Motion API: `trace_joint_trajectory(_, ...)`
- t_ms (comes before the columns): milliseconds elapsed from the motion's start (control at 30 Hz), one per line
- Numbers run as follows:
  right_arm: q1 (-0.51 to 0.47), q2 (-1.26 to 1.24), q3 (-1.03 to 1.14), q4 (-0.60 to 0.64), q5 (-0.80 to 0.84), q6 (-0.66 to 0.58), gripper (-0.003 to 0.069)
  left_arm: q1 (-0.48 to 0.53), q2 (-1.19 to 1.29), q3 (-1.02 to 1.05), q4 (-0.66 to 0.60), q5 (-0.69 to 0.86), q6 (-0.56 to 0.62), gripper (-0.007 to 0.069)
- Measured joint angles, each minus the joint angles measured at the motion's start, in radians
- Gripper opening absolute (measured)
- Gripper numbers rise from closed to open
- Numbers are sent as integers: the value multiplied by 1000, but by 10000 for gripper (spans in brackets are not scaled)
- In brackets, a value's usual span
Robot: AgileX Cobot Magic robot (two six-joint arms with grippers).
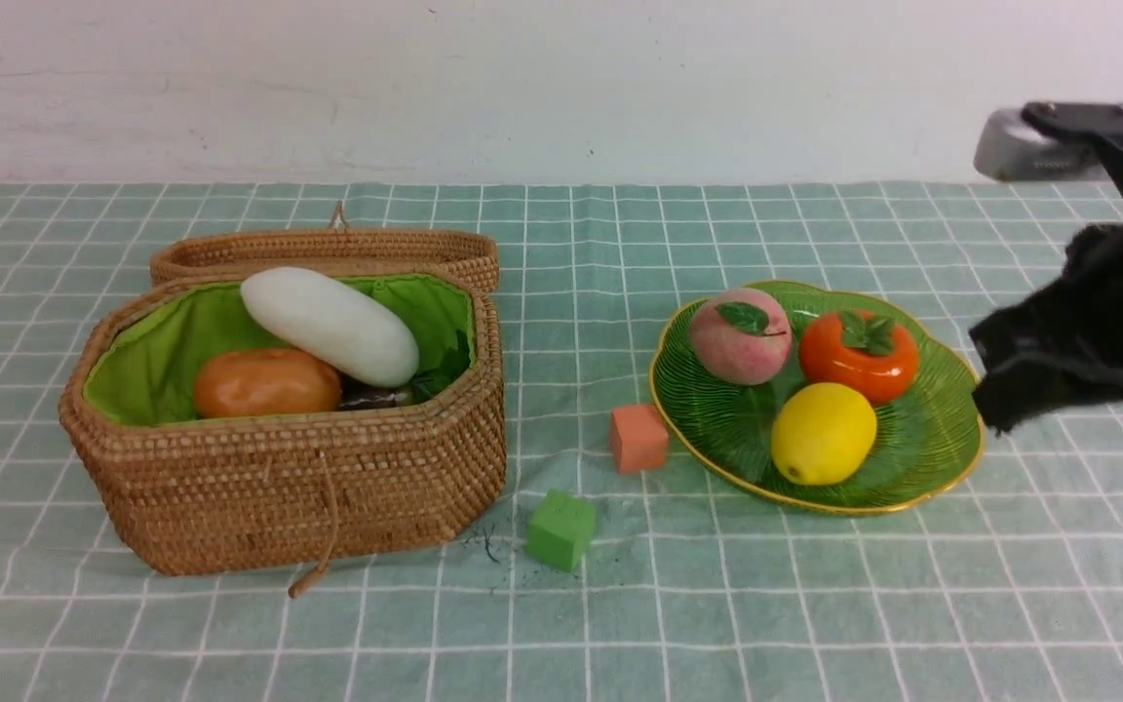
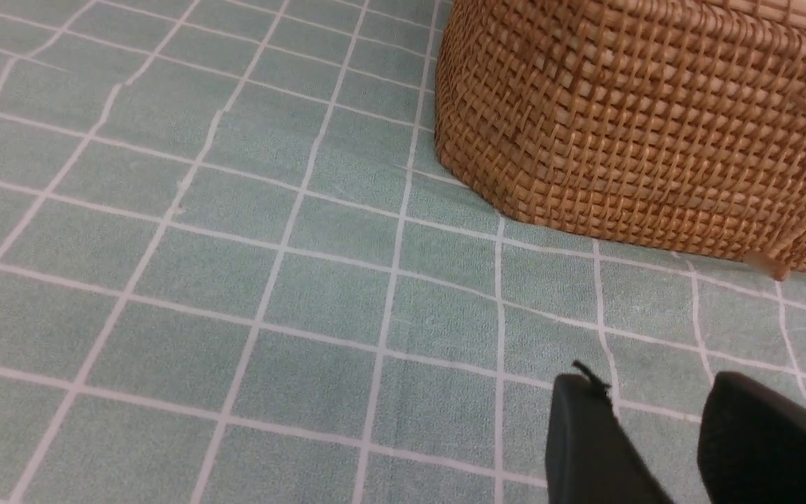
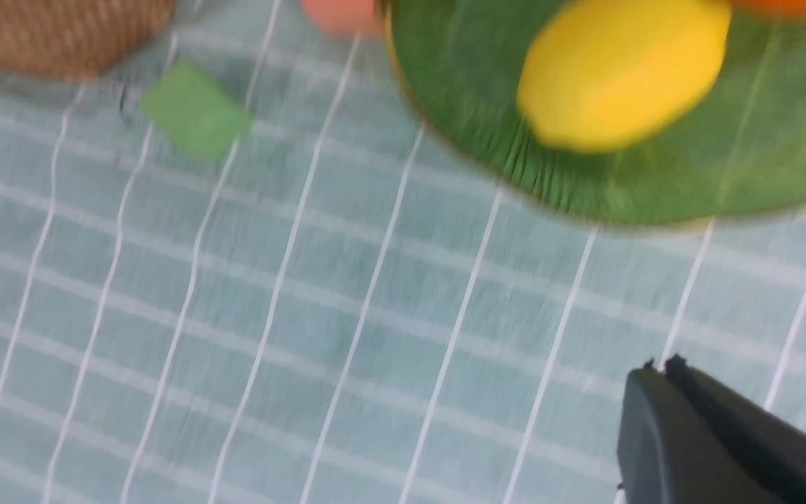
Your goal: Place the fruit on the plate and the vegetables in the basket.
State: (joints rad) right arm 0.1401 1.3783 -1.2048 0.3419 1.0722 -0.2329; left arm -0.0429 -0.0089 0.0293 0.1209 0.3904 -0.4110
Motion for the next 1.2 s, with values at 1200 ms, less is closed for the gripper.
trace_joint_trajectory(1200,-144,-1318,1053,-524,-709,315,-7,0,0,0,0,0,0,239)
